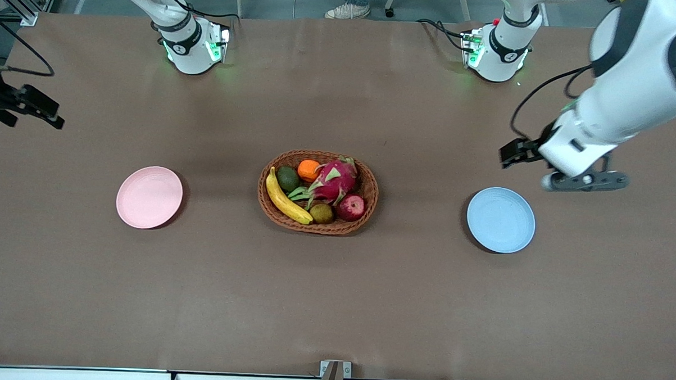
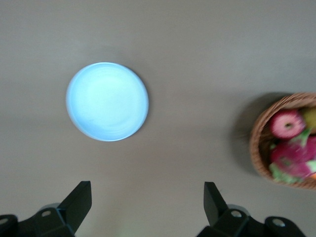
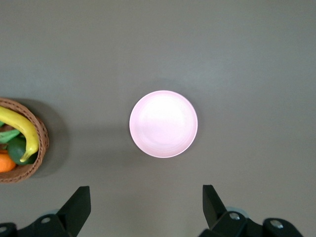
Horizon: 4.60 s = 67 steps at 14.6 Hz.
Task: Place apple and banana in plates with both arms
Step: 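Move the left gripper toward the basket while the right gripper follows, then grasp the red apple with the left gripper while the right gripper grasps the banana, then carry the red apple with the left gripper over the blue plate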
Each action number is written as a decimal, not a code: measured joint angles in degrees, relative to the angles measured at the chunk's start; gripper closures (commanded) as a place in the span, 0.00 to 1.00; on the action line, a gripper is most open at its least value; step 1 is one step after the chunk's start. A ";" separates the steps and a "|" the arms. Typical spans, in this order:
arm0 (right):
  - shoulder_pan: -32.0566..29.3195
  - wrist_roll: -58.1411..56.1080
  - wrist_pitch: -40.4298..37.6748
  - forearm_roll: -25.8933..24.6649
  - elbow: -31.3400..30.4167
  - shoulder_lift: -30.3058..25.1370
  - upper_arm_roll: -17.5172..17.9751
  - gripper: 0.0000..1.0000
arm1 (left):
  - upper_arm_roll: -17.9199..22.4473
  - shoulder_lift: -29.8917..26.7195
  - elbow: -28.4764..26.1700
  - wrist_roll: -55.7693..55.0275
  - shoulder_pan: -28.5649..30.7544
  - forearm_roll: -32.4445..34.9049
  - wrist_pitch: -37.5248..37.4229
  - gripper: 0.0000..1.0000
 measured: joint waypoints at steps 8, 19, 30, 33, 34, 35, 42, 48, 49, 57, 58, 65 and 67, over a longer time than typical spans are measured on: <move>14.64 0.16 3.99 0.47 -0.47 13.28 0.53 0.00 | -0.66 14.91 0.29 -20.17 -11.31 0.00 17.54 0.00; 31.57 0.43 14.48 7.54 -0.86 29.63 0.55 0.22 | -0.41 29.01 4.36 -44.22 -20.75 0.06 31.66 0.00; 33.59 0.50 15.88 7.63 -0.81 32.41 0.54 0.34 | -0.39 34.60 5.43 -46.29 -23.15 0.06 37.19 0.00; 34.60 1.20 16.12 7.65 -0.81 32.69 0.54 0.34 | -0.38 35.39 5.45 -46.29 -23.47 0.06 37.85 0.02; 34.81 1.35 16.17 7.65 -0.81 32.75 0.55 0.34 | -0.38 35.51 5.46 -46.29 -23.53 0.07 37.96 0.08; 34.88 1.40 16.17 7.65 -0.81 32.89 0.54 0.35 | -0.38 35.61 5.46 -46.29 -23.66 0.12 38.05 0.21; 34.89 1.42 17.03 7.65 -0.81 34.16 0.40 0.46 | -0.37 35.82 5.95 -46.29 -23.98 0.16 38.14 0.82; 35.97 1.41 17.09 7.65 -0.74 34.17 0.41 0.48 | -0.02 30.92 8.18 -46.29 -22.89 0.21 33.42 0.93; 36.30 1.41 17.15 7.64 -0.71 34.17 0.40 0.48 | 0.30 29.48 8.29 -46.29 -22.16 0.37 31.57 0.93; 36.82 1.41 17.33 5.37 -0.35 34.14 0.12 0.48 | 0.72 20.91 3.79 -26.37 -6.90 4.60 14.13 0.90; 36.82 1.41 17.33 5.34 -0.36 34.14 0.07 0.49 | 0.78 20.84 2.69 -25.53 -5.45 5.33 12.99 0.89; 36.82 1.41 17.16 5.31 -0.43 34.16 -0.05 0.52 | 0.82 21.03 -6.98 -25.15 0.57 15.73 12.56 0.85; 36.82 1.41 17.15 5.31 -0.46 34.16 -0.05 0.54 | 0.80 20.79 -7.85 -25.14 2.05 16.68 12.76 0.84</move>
